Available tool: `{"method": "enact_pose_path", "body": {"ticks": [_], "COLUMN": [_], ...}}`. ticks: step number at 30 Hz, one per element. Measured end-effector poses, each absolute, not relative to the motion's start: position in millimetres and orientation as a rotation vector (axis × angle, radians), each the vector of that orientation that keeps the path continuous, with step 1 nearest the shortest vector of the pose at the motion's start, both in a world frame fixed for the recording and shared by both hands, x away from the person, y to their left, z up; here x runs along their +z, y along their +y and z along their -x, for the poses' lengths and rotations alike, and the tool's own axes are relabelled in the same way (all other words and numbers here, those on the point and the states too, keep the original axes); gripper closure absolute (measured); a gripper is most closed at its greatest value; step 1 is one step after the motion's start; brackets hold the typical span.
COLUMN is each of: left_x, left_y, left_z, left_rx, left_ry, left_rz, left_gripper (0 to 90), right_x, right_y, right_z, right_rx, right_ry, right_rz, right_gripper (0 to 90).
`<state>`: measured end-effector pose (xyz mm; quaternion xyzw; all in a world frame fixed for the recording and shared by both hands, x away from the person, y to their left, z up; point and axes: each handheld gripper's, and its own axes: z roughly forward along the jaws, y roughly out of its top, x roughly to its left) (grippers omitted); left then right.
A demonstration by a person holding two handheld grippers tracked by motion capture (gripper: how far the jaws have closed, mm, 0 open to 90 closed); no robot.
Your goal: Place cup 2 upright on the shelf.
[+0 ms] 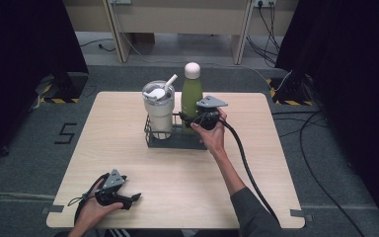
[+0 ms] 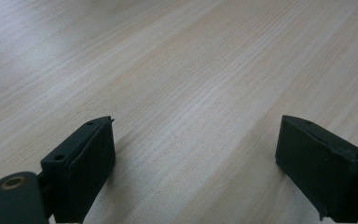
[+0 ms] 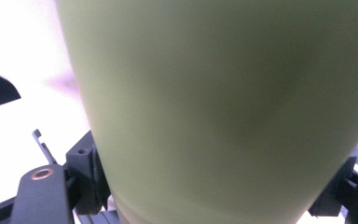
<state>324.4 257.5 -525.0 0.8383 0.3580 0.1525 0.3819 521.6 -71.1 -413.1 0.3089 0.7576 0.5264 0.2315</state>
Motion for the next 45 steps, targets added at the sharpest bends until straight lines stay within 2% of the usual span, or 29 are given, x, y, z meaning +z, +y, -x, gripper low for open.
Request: {"method": "enact_pose_path", "body": {"ticks": [19,38,45], "left_x": [-525,-525,-525], "left_y": [258,257,257], "left_z": [-324,-324,-324], "left_rx": [0.388,0.388,0.388], "left_ry": [0.911,0.913,0.913], "left_rz": [-2.141,-2.141,-2.141], "left_gripper": [11.2,11.2,11.2], "right_x": [-442,-447,-448], "right_y": [-70,-68,-69], "right_z": [-526,-523,-522], "right_rx": [1.444,1.431,1.413], "right_ry": [2.094,2.085,2.078], "right_rz": [-0.879,-0.845,-0.875], "right_gripper": [20.9,20.4,15.0]}}
